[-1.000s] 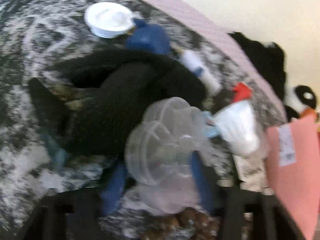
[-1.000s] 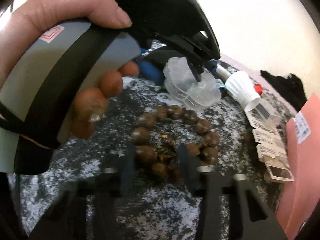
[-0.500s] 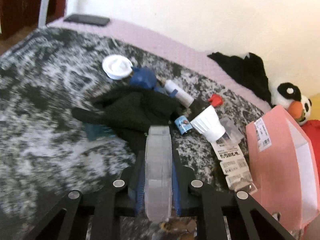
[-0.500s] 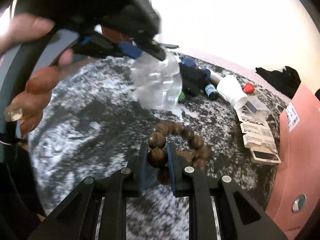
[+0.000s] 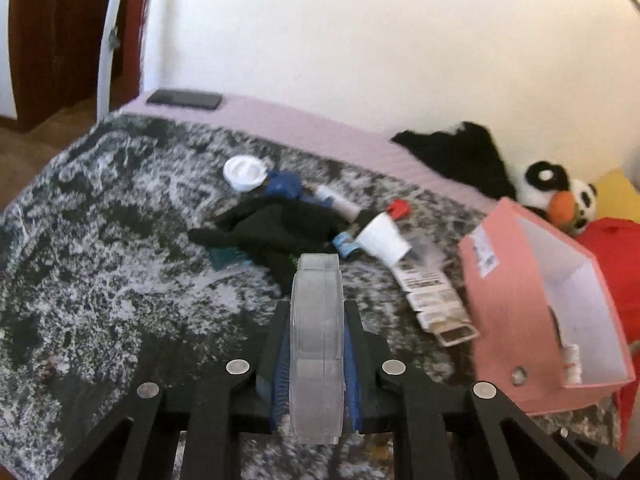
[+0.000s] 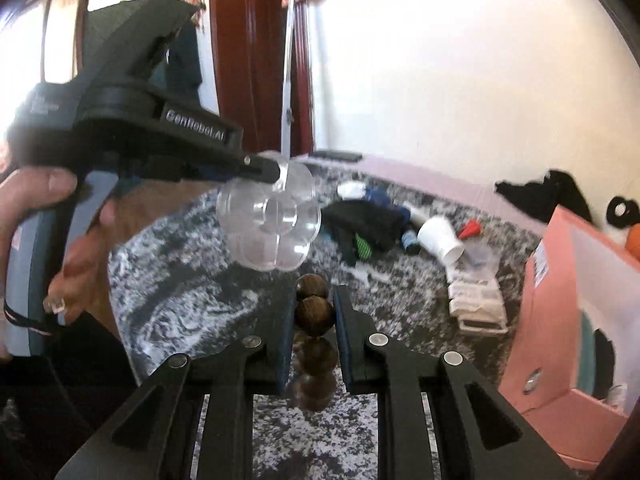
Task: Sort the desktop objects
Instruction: 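Carry the pill organizer and bead bracelet over the pink box and release both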
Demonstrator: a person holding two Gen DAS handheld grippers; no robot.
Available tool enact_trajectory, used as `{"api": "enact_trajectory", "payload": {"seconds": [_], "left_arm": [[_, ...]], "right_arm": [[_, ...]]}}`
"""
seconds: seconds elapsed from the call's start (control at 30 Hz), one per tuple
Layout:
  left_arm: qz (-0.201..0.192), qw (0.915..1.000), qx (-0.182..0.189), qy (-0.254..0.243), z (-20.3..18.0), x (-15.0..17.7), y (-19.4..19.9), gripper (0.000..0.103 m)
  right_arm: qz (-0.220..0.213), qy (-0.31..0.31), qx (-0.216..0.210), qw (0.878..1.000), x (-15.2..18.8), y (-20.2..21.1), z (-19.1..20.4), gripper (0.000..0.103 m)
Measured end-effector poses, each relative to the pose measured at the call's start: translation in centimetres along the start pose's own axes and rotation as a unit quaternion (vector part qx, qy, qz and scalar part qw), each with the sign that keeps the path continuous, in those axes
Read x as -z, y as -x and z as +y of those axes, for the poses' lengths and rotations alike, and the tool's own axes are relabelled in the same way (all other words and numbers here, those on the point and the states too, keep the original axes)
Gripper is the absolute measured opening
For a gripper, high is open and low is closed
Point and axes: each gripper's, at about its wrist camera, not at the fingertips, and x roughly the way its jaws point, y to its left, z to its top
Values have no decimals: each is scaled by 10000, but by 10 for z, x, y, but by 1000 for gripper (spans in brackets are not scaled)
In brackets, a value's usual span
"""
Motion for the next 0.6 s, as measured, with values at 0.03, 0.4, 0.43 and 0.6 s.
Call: {"api": "enact_trajectory", "payload": {"seconds": [0.03,0.4,0.43,0.6], "left_arm": [[-62,10000,29,-59,-7,0,8,18],[-486,9927,612,-914,-113,-11,55,18],[-485,9914,712,-981,-124,-13,55,18],[-403,9825,1221,-1346,-186,-17,45,18]], "right_arm": [[-69,-6,8,10000,-2,8,0,20],[-1121,-320,607,9913,-23,111,-41,20],[-1199,-381,699,9896,-23,119,-47,20],[-1557,-703,1188,9781,-24,160,-83,20]]}}
